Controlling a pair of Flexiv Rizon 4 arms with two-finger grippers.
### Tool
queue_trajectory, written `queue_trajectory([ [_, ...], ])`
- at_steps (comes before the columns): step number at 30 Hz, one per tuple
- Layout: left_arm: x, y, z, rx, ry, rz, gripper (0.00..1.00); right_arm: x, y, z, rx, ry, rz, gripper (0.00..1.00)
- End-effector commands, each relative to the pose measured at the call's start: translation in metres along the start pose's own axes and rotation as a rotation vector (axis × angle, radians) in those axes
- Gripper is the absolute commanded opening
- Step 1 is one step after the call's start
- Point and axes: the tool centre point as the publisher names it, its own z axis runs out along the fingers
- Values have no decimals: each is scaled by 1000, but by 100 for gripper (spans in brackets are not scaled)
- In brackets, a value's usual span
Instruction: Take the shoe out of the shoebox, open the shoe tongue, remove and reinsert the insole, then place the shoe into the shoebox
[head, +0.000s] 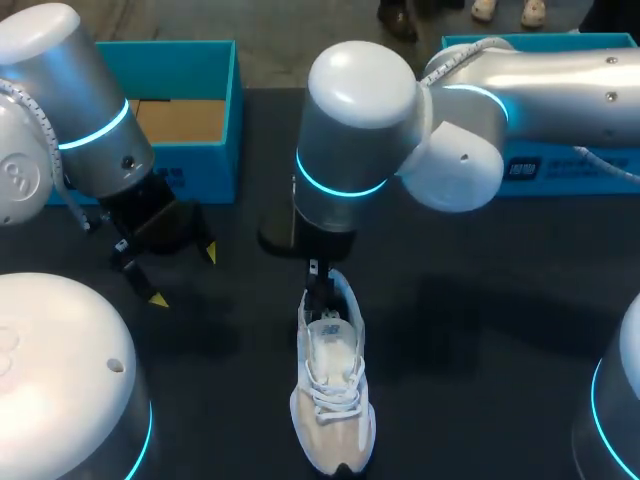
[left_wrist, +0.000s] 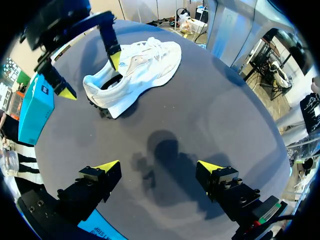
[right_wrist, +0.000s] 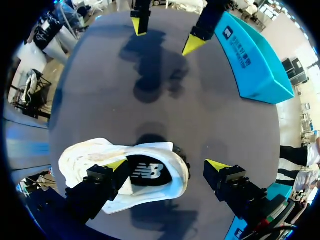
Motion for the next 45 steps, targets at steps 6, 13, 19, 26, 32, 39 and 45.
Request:
queue_trajectory([
  [6,0,0,0,-2,1,0,100,-13,-6,24,13,17,-23,100],
  [13,0,0,0,-2,1,0,100,-20,-15,35,18,27,-30,100],
  [19,0,0,0,-2,1,0,100,-26,-20,43,46,43,-30,99],
  [26,0,0,0,-2,1,0,100,-29,-18,52,65,58,-41,47],
  [32,0,0,0,-2,1,0,100,-27,-15,56,64,63,-47,0],
  [39,0,0,0,-2,1,0,100,-18,-16,53,56,58,-41,0],
  [45,0,0,0,-2,1,0,100,-17,-20,36,74,29,-29,0],
])
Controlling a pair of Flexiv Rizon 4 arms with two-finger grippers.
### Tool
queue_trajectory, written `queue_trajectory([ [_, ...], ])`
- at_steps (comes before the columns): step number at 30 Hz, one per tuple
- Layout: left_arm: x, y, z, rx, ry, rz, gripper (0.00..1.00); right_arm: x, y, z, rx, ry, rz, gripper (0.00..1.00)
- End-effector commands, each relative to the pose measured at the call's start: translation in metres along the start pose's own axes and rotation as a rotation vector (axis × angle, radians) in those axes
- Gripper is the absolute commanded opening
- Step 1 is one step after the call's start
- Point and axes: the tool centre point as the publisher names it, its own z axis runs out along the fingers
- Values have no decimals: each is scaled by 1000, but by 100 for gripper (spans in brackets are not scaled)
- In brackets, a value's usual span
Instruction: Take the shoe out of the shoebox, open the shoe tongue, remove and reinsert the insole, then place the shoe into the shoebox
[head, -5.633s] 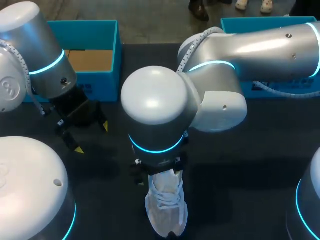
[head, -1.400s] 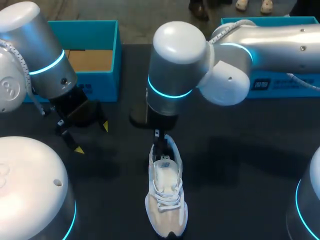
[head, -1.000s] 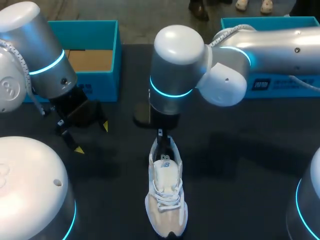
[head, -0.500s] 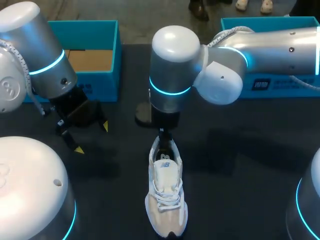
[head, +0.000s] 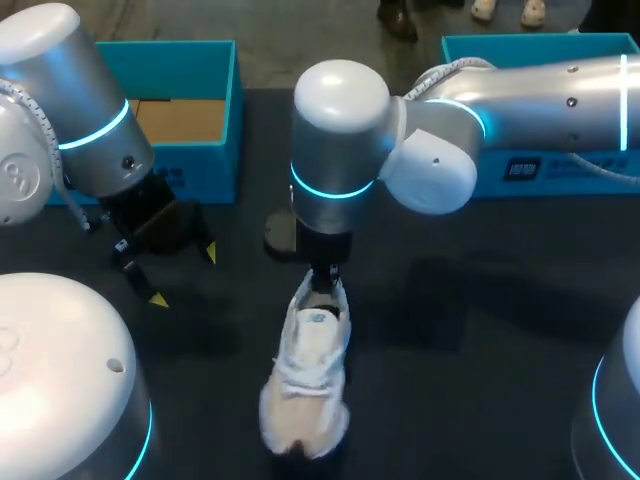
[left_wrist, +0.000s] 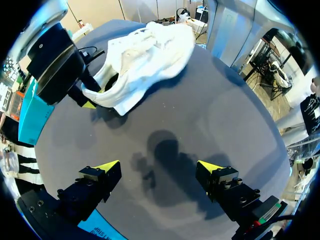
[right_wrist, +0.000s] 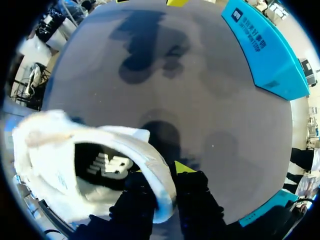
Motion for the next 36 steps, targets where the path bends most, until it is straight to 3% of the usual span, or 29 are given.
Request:
queue_trajectory([
  [1,0,0,0,-2,1,0,100,4,-6,-20,5,-30,3,0],
  [6,0,0,0,-2,1,0,100,-3,-17,-42,21,-74,-4,0],
  [14,0,0,0,-2,1,0,100,-33,-38,-96,68,-168,-22,0],
  [19,0,0,0,-2,1,0,100,-49,-47,-130,11,-176,-98,0],
  [35,0,0,0,-2,1,0,100,-49,-47,-130,11,-176,-98,0],
  [36,0,0,0,-2,1,0,100,-49,-45,-127,66,-172,-84,0],
])
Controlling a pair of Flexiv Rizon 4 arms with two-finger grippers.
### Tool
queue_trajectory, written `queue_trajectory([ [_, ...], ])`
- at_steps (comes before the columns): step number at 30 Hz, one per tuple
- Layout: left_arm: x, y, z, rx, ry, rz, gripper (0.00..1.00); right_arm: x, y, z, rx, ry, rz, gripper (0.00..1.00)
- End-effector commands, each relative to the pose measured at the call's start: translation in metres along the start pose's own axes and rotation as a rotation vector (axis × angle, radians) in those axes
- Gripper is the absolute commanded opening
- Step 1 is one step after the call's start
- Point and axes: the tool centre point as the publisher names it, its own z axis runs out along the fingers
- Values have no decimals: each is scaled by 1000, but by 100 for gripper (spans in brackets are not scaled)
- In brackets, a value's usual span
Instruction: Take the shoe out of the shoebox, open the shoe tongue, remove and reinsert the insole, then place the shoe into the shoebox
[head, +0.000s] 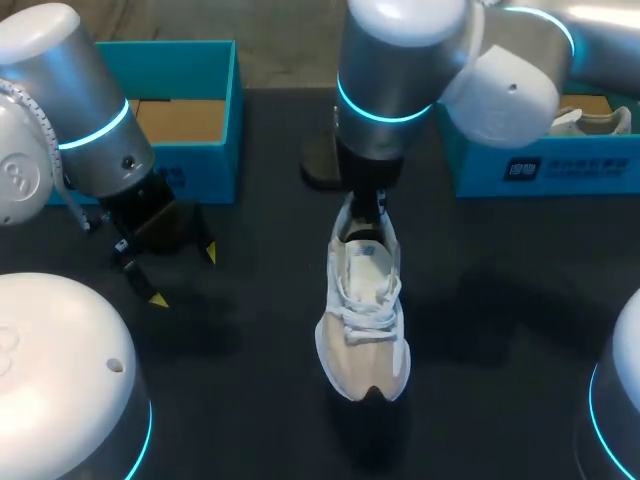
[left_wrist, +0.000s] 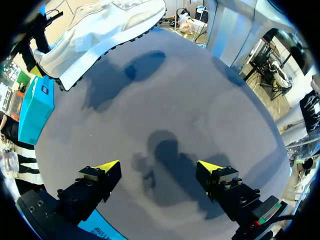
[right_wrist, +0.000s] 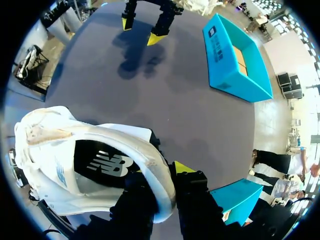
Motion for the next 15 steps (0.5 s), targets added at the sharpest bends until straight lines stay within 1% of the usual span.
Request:
queue_trajectory([
  [1,0,1,-2,-8,-7,-16,100,-1,0,2,48,9,7,0],
  [2,1,2,-5,-13,-11,-34,100,-4,-3,1,50,10,8,0],
  [3,2,3,-9,-21,-19,-63,100,-9,-6,-1,82,5,12,0],
  [5,2,8,-18,-21,-22,-132,100,-16,-13,-7,87,-8,12,0],
  [7,2,12,-27,-35,-27,-213,100,-25,-21,-12,115,-31,12,0],
  [15,7,30,-53,-41,-33,-511,100,-64,-55,-25,145,-59,67,0],
])
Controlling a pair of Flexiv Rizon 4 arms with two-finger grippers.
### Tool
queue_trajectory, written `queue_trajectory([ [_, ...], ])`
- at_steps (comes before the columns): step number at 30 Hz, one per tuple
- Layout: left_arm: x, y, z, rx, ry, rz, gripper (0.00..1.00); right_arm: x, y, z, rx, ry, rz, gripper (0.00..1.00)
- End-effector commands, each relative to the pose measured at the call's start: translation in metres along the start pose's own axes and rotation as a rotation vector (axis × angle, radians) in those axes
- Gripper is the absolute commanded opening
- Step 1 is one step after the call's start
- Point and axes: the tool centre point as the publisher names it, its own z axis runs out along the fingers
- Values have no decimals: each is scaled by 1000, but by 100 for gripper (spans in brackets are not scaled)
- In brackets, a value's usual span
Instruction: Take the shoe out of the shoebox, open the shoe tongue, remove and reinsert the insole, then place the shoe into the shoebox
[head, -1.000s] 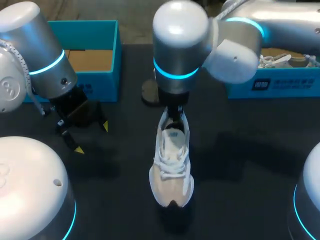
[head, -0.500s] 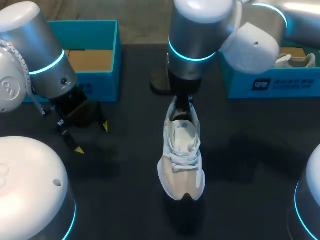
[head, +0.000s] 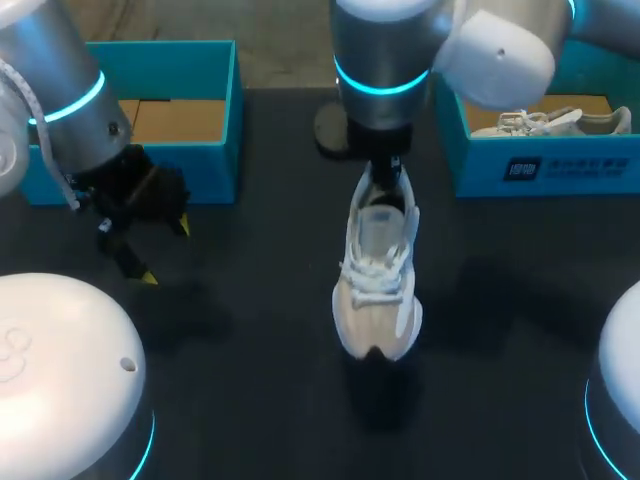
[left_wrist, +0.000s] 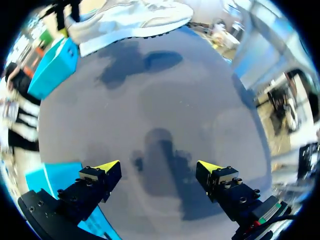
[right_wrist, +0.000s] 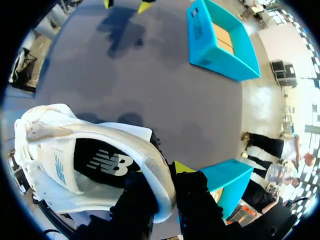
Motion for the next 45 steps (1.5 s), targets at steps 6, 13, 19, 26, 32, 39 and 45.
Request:
queue_trajectory([
  [6,0,21,-29,13,-2,-348,100,-33,-32,-4,-10,18,52,0],
  [13,1,33,-41,-37,-21,-664,100,-50,-56,-2,24,60,149,0],
  [19,8,39,-55,-79,-71,-853,100,-64,-78,-8,65,59,234,0],
  [26,12,54,-72,-132,-101,-955,100,-89,-99,-17,38,-11,196,0],
  [32,11,74,-91,-146,-111,-1081,100,-117,-104,-17,26,-18,106,0],
  [39,10,83,-100,-224,-172,-1107,100,-125,-104,-16,-31,-14,33,0],
  [45,10,83,-100,-224,-172,-1107,100,-125,-104,-16,-31,-14,33,0],
])
